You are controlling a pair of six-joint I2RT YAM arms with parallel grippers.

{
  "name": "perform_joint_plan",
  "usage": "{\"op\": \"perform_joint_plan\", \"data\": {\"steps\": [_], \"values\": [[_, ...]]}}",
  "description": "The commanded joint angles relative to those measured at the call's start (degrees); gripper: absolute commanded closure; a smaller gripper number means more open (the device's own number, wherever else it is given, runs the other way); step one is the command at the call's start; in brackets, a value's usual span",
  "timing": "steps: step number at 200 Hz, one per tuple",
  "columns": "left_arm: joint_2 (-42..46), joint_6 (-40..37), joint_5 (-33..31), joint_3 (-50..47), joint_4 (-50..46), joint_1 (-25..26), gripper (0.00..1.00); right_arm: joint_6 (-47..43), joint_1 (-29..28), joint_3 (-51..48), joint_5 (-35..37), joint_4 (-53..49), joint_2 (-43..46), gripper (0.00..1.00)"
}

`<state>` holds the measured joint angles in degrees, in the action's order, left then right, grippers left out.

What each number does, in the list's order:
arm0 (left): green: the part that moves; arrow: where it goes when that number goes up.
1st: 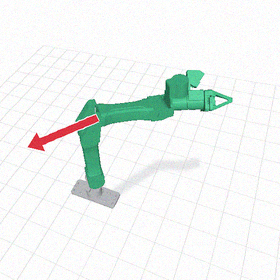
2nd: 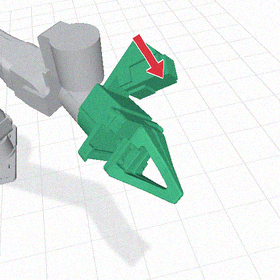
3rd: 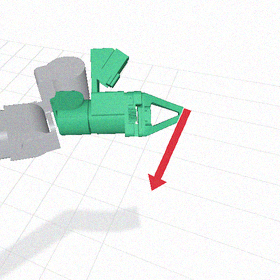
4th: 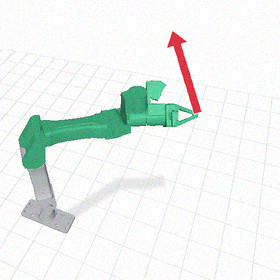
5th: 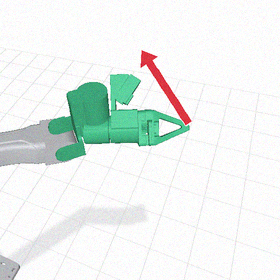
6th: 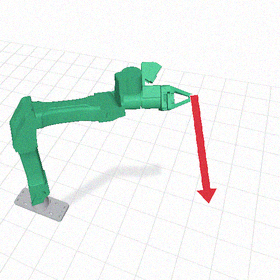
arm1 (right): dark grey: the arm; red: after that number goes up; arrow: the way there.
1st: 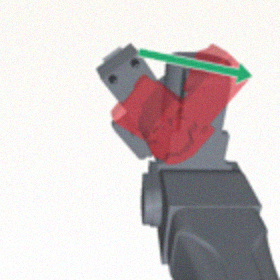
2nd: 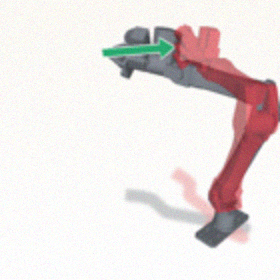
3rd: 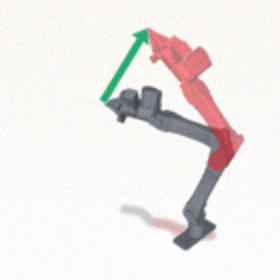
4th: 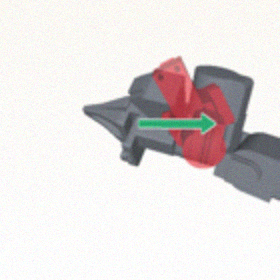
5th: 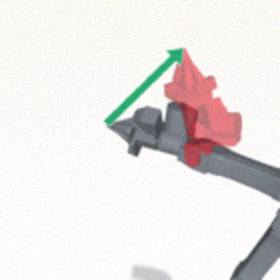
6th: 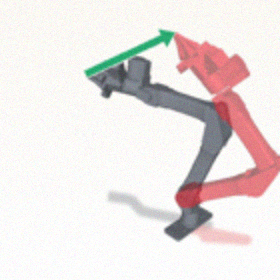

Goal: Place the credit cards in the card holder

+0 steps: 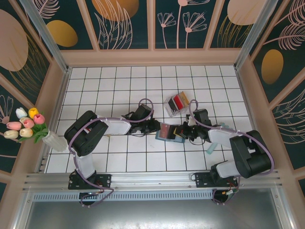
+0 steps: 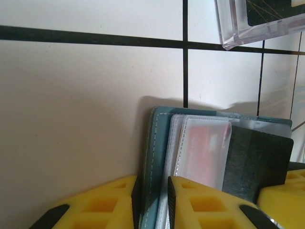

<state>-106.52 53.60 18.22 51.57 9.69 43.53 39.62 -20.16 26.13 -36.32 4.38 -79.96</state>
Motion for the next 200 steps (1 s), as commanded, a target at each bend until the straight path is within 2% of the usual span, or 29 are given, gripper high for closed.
{"op": "perform_joint_plan", "data": {"steps": [1, 45, 73, 96, 149, 200], "values": [[-1.14, -1.05, -0.02, -0.28, -0.77, 0.58, 0.74, -0.53, 0.43, 0.08, -2.43, -3.72, 0.7, 1.0], [-0.9, -0.84, -0.01, -0.91, -0.12, 0.57, 0.74, -2.06, 0.41, 2.55, -1.96, -4.8, -6.04, 1.0], [-1.14, -1.03, 0.22, -0.74, -0.33, 0.59, 0.74, -2.92, 0.45, 3.22, -1.61, -6.81, -5.63, 1.0], [-0.8, -1.28, 0.24, -0.78, -0.54, 0.59, 0.74, -1.31, 0.23, 2.28, -3.32, -3.58, -3.12, 1.0], [-0.68, -0.35, 0.24, -0.92, -0.03, 0.59, 0.74, 1.33, -3.46, 5.0, -2.17, 2.05, -8.52, 1.0], [-0.79, -0.74, 0.33, -0.78, -0.51, 0.59, 0.74, 0.88, -5.92, 8.34, 0.2, -0.06, -10.92, 0.94]]}}
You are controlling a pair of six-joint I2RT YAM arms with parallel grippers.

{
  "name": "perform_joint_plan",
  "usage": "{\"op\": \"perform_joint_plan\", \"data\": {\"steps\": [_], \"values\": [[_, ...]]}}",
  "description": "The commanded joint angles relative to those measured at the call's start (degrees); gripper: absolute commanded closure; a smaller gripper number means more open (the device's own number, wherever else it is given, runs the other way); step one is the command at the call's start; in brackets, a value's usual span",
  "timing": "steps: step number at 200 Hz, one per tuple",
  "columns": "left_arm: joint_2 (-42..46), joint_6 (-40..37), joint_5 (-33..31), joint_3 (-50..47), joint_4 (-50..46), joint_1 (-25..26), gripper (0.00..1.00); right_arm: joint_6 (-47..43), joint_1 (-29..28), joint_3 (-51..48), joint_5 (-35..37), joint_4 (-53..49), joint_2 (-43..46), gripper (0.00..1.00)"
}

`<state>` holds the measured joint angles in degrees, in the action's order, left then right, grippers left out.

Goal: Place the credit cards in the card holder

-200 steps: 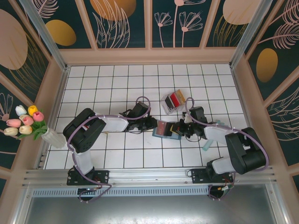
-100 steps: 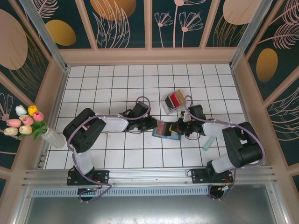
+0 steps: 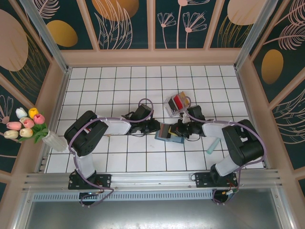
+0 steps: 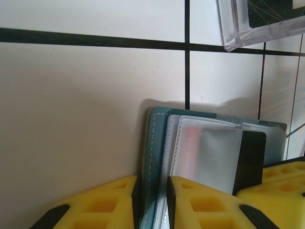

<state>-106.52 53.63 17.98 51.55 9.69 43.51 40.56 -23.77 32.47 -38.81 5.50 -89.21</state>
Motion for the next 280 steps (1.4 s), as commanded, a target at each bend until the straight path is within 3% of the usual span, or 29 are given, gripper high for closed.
{"op": "perform_joint_plan", "data": {"steps": [1, 34, 60, 89, 131, 199, 223, 253, 280], "values": [[-0.79, -0.78, 0.57, -0.71, -0.53, 0.61, 0.74, -0.14, -2.28, 2.04, 2.86, -1.36, -1.63, 0.94], [-0.9, -0.96, 0.22, -0.49, -0.75, 0.61, 0.75, -2.48, -1.96, 2.77, 8.37, -8.23, 2.68, 0.81], [-1.04, -1.05, 0.15, -0.64, -0.76, 0.55, 0.75, -3.37, -1.42, 2.36, 10.95, -11.12, 5.41, 0.78], [-1.36, -1.11, 0.41, -0.5, -0.56, 0.61, 0.75, -2.99, -1.46, 2.26, 10.14, -10.54, 4.8, 0.79], [-1.27, -1.15, 0.57, -0.57, -0.36, 0.61, 0.75, -2.16, -3.35, 3.68, 8.04, -7.5, 2.43, 0.94], [-0.89, -0.78, 0.53, -1.1, 0.26, 0.61, 0.75, -1.56, -6.54, 7.65, 8.84, -7.41, -1.44, 0.89], [-0.33, -0.78, -0.15, -1.33, -0.04, 0.61, 0.75, -3.01, -6.51, 8.51, 14.13, -12.96, 2.11, 0.85], [0.04, -0.76, -0.61, -1.79, -0.14, 0.56, 0.75, -4.46, -7.26, 9.81, 30.15, -26.31, 6.64, 0.79], [-0.22, -0.78, -0.7, -1.71, 0.03, 0.61, 0.75, -4.51, -7.26, 6.81, 32.91, -29.14, 6.57, 0.79]]}}
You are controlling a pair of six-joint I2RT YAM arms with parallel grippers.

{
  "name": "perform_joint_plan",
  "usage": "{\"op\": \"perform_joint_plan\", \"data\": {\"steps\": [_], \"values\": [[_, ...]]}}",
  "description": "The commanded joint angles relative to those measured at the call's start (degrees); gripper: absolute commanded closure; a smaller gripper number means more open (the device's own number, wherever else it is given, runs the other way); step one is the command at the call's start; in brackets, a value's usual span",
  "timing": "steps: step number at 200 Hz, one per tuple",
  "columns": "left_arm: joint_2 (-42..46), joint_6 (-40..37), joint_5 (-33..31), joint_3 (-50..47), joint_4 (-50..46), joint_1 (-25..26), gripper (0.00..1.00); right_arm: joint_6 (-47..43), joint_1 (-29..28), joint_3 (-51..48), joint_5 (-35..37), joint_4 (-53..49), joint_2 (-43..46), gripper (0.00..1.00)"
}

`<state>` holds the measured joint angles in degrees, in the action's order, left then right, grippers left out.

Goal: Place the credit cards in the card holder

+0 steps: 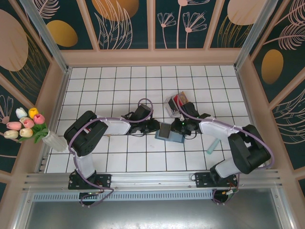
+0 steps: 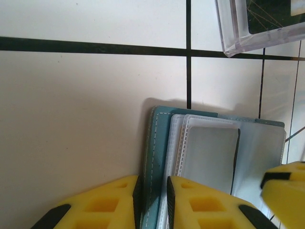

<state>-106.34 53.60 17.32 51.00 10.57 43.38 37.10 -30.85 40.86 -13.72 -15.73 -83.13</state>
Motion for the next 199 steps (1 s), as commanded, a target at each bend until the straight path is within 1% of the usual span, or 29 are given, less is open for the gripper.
{"op": "perform_joint_plan", "data": {"steps": [1, 21, 53, 67, 78, 90, 102, 112, 131, 146, 162, 176, 199], "values": [[-0.42, -0.73, -0.03, -1.17, -0.83, 0.74, 0.75, -1.02, -0.17, -1.71, 7.87, -7.96, 0.46, 0.79], [-0.44, -0.73, -0.1, -1.24, -0.9, 0.7, 0.75, -0.65, -0.17, -2.89, 10.08, -8.98, -0.03, 0.8], [-0.35, -0.82, -0.18, -1.26, -1.03, 0.74, 0.75, 0.46, -0.17, -0.38, 17.33, -12.05, -0.43, 0.83], [-0.27, -0.81, -0.27, -1.25, -1.08, 0.74, 0.75, 0.51, -1.41, 1.2, 18.88, -13.29, -0.96, 0.84], [-0.02, -0.9, -0.34, -1.13, -1.19, 0.75, 0.75, 0.11, -2.15, 1.97, 18.72, -13.03, -0.57, 0.84], [0.41, -1.18, -0.44, -1.19, -1.25, 0.7, 0.73, 0.08, -3.05, 2.49, 18.47, -12.48, 0.71, 0.81], [0.93, -1.43, -0.62, -1.17, -1.35, 0.69, 0.68, 0.77, -3.19, 2.61, 18.18, -12.32, 2.53, 0.79], [1.42, -1.66, -0.33, -1.17, -1.25, 0.73, 0.66, 0.9, -3.25, 2.86, 17.05, -12.08, 4.43, 0.77], [2.42, -1.98, 0.38, -1.26, -0.6, 0.73, 0.61, 2.3, -3.23, 2.9, 17.74, -12.46, 8.07, 0.64], [2.41, -2.44, 1.06, -0.67, -0.64, 0.75, 0.57, 3.57, -3.24, 3.26, 20.89, -14.48, 9.68, 0.57], [1.81, -2.76, 2.04, 0.02, -0.49, 0.75, 0.55, 4.29, -3.11, 3.11, 23.08, -16.18, 10.14, 0.49], [1.65, -2.58, 2.44, 0.11, -0.07, 0.75, 0.53, 5.0, -3.12, 2.75, 24.15, -17.19, 9.21, 0.47], [1.16, -2.84, 3.34, 0.78, -0.18, 0.66, 0.51, 5.83, -3.07, 2.26, 23.21, -17.21, 6.82, 0.45]]}}
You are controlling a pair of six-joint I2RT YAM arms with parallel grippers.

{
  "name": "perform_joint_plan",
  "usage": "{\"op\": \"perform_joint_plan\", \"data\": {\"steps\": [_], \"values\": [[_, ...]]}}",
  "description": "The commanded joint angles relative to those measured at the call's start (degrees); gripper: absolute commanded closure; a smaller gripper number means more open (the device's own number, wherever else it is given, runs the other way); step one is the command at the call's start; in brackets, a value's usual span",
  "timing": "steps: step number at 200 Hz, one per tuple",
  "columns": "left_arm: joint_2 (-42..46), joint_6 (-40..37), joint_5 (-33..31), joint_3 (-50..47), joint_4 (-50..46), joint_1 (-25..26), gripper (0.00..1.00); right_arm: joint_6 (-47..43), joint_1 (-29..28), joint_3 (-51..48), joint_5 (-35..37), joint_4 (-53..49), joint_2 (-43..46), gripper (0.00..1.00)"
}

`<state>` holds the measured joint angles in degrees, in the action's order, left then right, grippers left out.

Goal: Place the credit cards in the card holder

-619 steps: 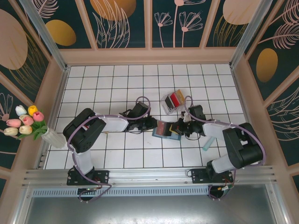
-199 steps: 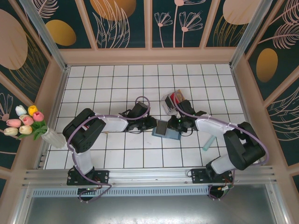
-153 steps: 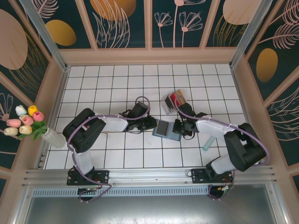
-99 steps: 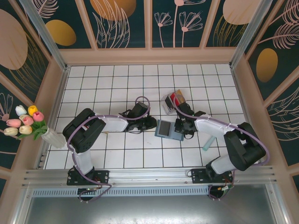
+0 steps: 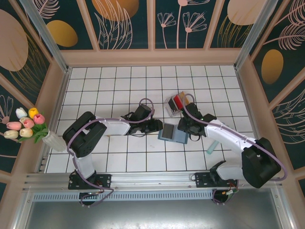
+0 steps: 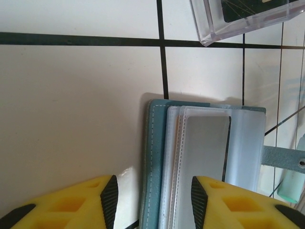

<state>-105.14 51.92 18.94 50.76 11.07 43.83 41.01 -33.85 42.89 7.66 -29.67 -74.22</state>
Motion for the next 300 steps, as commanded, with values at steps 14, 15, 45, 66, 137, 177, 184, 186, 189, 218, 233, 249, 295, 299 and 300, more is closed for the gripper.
{"op": "perform_joint_plan", "data": {"steps": [14, 15, 45, 66, 137, 177, 184, 186, 189, 218, 233, 249, 295, 299, 300], "values": [[-0.53, -1.24, 2.52, 1.34, -0.65, 0.28, 0.5, 1.75, 0.07, -0.44, 0.76, -1.8, -3.82, 0.44], [-0.52, -1.27, 2.56, 1.35, -0.68, 0.29, 0.5, 1.77, 0.08, -0.44, 0.81, -1.75, -4.0, 0.44], [-1.29, -1.82, 4.13, 2.4, -1.2, 0.4, 0.49, 0.93, 0.23, -1.57, -1.68, 1.76, -7.32, 0.44], [-2.36, -1.77, 5.32, 3.27, -1.42, 0.68, 0.5, 0.56, 0.38, -2.31, -2.65, 3.56, -8.69, 0.47], [-2.92, -2.59, -2.86, 6.28, -6.96, 1.08, 0.48, -0.15, 0.62, -3.18, -1.86, 4.53, -11.51, 0.62], [-4.95, -3.03, -0.46, 7.32, -5.45, 1.03, 0.5, -0.65, 0.7, -3.95, -2.58, 5.9, -11.73, 0.72], [-5.09, -2.96, 0.54, 7.37, -4.79, 1.12, 0.51, -0.78, 0.79, -4.25, -3.26, 6.51, -11.83, 0.73], [-5.03, -2.9, 0.85, 7.34, -4.56, 1.15, 0.51, -0.83, 0.8, -4.27, -3.4, 6.68, -11.89, 0.74], [-4.99, -2.81, 1.32, 7.33, -4.29, 1.15, 0.51, -0.8, 0.78, -4.33, -3.56, 6.85, -11.9, 0.74], [-3.36, -2.29, 4.33, 6.57, -2.39, 1.12, 0.57, -0.74, 0.78, -4.51, -4.23, 7.76, -12.58, 0.74], [-1.91, -1.88, 5.49, 6.45, -1.55, 1.12, 0.6, -0.91, 0.75, -4.57, -4.47, 8.09, -12.6, 0.74], [-0.75, -1.94, 6.98, 6.49, -0.95, 1.16, 0.64, -0.96, 0.75, -4.57, -5.0, 8.52, -12.48, 0.74], [1.21, -3.87, 5.85, 9.64, -7.0, 1.29, 0.85, -1.47, 0.8, -4.58, -8.07, 11.12, -11.18, 0.74], [1.28, -4.37, 5.11, 10.26, -8.52, 1.29, 0.87, -1.54, 0.74, -4.64, -8.46, 11.45, -10.95, 0.74], [1.31, -4.5, 4.91, 10.46, -9.0, 1.32, 0.87, -1.55, 0.77, -4.65, -8.54, 11.55, -10.91, 0.74]]}}
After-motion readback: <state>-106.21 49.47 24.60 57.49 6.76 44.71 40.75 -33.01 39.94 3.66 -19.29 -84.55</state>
